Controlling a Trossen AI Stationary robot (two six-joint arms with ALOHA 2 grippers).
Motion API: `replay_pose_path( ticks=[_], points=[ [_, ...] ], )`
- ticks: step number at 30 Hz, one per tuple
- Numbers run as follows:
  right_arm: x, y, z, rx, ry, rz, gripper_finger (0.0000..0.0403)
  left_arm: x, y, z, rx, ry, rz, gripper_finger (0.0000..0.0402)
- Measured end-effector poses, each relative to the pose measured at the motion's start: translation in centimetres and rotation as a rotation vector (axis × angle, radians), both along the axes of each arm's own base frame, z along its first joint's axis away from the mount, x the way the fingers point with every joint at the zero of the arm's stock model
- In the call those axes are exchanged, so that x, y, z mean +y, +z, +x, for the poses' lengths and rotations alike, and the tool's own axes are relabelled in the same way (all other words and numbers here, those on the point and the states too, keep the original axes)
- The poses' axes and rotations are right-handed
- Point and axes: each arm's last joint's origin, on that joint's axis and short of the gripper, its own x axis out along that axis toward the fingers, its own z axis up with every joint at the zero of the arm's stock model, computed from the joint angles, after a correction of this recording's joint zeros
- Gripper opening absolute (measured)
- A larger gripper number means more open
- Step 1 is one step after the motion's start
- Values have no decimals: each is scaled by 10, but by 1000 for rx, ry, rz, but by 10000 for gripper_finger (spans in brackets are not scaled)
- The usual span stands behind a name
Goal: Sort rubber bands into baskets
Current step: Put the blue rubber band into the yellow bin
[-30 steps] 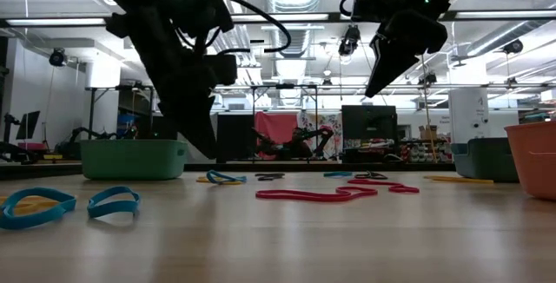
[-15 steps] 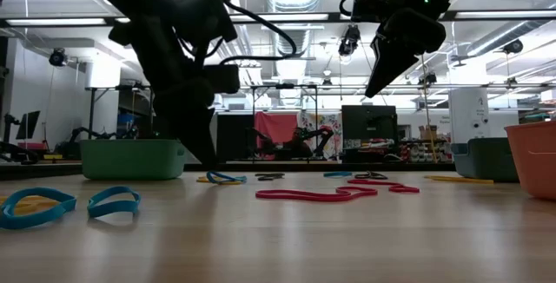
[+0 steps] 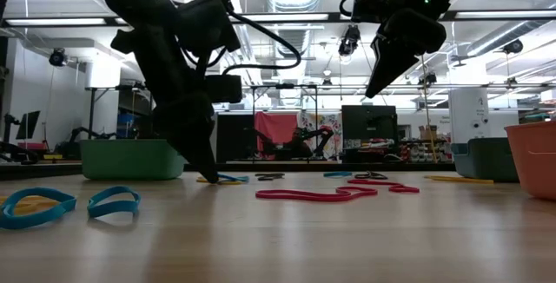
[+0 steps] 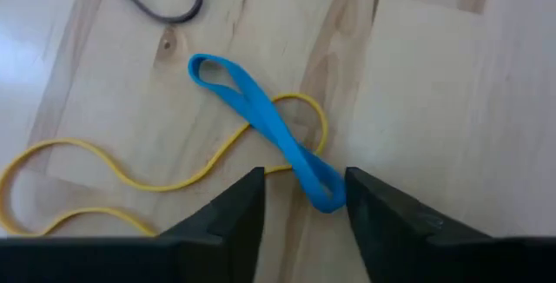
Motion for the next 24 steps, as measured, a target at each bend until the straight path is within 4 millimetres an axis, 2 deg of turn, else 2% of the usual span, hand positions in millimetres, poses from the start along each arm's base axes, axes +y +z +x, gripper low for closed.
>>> replay_pose_path(
  ticks=[7,9,16,20,24],
  points=[
    [0,0,0,1,0,0,12,-1,0,0,4,-13,-25,26],
    [0,0,0,1,0,0,12,-1,0,0,4,-13,-25,8],
    [0,-1,0,3,0,0,12,-2,9,0,-16,-51,-22,1],
    [0,-1,0,2,-5,3,12,-5,27,-2,-2,-90,-14,0],
    [0,-1,0,2,-8,4,12,-15,55,-7,13,-163,-26,0]
  ],
)
